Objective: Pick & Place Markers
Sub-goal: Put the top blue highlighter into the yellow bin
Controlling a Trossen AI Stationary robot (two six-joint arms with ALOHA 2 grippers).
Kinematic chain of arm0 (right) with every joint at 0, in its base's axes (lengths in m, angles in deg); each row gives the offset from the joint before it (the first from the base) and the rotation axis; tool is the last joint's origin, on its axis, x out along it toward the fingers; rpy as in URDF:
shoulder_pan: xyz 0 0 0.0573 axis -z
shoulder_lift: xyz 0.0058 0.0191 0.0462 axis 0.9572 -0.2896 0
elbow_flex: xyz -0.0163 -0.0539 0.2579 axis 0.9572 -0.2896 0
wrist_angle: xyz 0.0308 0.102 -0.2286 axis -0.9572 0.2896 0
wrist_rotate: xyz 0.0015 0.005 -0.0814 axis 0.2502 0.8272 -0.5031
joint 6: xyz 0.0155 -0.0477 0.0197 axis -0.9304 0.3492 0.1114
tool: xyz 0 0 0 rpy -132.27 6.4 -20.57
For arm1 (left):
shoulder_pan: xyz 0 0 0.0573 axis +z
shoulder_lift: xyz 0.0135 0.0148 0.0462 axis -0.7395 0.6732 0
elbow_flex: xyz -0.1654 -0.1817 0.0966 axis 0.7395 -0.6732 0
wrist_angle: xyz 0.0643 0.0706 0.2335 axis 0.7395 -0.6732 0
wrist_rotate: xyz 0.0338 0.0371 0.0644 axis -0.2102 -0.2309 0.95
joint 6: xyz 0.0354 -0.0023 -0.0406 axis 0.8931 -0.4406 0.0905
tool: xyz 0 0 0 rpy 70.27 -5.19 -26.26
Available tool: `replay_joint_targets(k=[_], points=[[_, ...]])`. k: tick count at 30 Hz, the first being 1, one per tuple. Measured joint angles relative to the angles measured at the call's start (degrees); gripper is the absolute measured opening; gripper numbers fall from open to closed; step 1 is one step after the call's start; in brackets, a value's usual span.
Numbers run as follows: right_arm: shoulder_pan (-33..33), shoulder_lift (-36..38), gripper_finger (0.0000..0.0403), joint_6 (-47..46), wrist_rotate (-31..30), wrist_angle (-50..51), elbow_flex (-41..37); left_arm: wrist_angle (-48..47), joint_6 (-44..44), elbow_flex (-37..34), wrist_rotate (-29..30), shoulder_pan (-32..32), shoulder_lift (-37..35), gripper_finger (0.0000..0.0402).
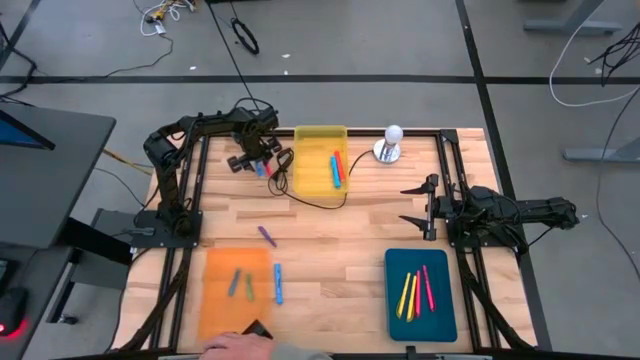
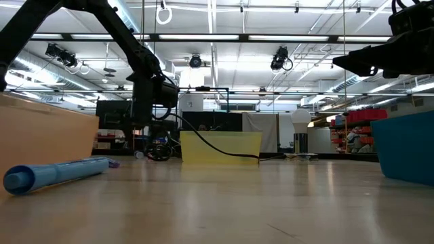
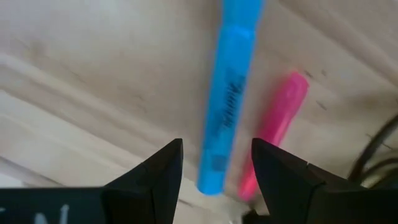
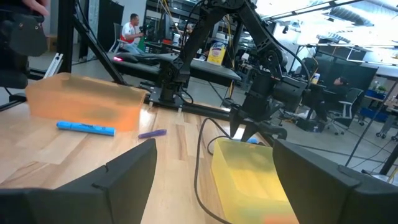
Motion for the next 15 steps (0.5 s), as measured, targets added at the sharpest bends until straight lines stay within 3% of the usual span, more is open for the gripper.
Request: replay_joint_targets(k=[15], points=[[0.00,-0.01,0.0323,-0.01,0.00,0.00,0.00,-0.37,1.95,0.00,-2.24,0.73,0.00,0.0187]])
